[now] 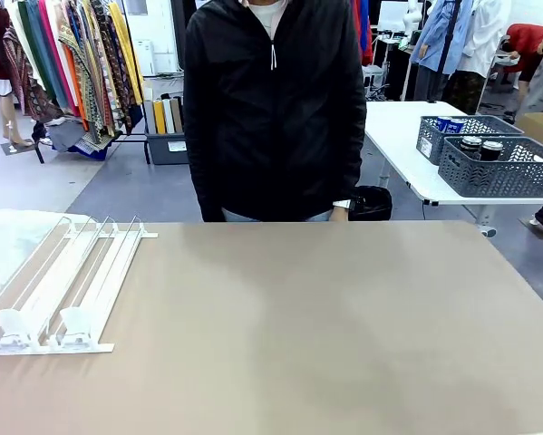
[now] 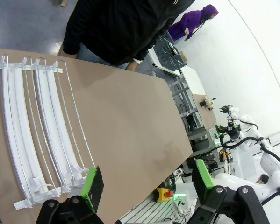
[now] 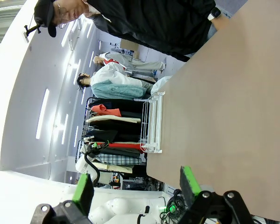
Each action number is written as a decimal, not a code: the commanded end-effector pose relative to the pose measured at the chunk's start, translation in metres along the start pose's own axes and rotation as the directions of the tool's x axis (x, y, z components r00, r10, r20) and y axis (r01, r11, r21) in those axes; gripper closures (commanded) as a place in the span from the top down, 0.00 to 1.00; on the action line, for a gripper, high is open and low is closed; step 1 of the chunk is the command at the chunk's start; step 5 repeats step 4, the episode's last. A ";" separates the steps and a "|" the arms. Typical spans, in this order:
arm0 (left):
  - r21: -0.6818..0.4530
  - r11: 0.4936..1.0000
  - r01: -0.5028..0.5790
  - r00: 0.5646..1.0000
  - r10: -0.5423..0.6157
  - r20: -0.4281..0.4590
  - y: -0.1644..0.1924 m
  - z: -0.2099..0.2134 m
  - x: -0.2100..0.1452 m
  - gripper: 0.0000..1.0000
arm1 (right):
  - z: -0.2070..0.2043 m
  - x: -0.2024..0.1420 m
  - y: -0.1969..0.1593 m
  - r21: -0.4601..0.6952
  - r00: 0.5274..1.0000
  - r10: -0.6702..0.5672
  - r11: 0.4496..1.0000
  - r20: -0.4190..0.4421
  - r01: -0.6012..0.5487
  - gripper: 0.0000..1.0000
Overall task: Retrieve and store the cans from the dispenser.
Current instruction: Pick up one can from the Automatic Can Dispenser and place it in the middle of the table.
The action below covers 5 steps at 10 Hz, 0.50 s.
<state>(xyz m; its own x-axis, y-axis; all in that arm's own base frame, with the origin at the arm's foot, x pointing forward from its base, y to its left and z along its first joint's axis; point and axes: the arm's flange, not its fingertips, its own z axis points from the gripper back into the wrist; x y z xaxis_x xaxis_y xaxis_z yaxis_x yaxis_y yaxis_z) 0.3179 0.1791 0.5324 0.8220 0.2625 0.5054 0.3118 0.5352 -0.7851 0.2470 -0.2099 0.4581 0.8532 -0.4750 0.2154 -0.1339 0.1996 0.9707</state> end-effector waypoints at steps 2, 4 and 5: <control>-0.014 1.000 0.008 1.000 -0.008 0.010 -0.002 0.001 0.001 1.00 | 0.001 0.001 0.001 0.012 1.000 0.020 1.000 0.001 -0.020 1.00; -0.014 1.000 0.008 1.000 -0.008 0.010 -0.002 0.001 0.001 1.00 | 0.001 0.001 0.001 0.012 1.000 0.020 1.000 0.001 -0.020 1.00; -0.014 1.000 0.008 1.000 -0.008 0.010 -0.002 0.001 0.001 1.00 | 0.001 0.001 0.001 0.012 1.000 0.020 1.000 0.001 -0.020 1.00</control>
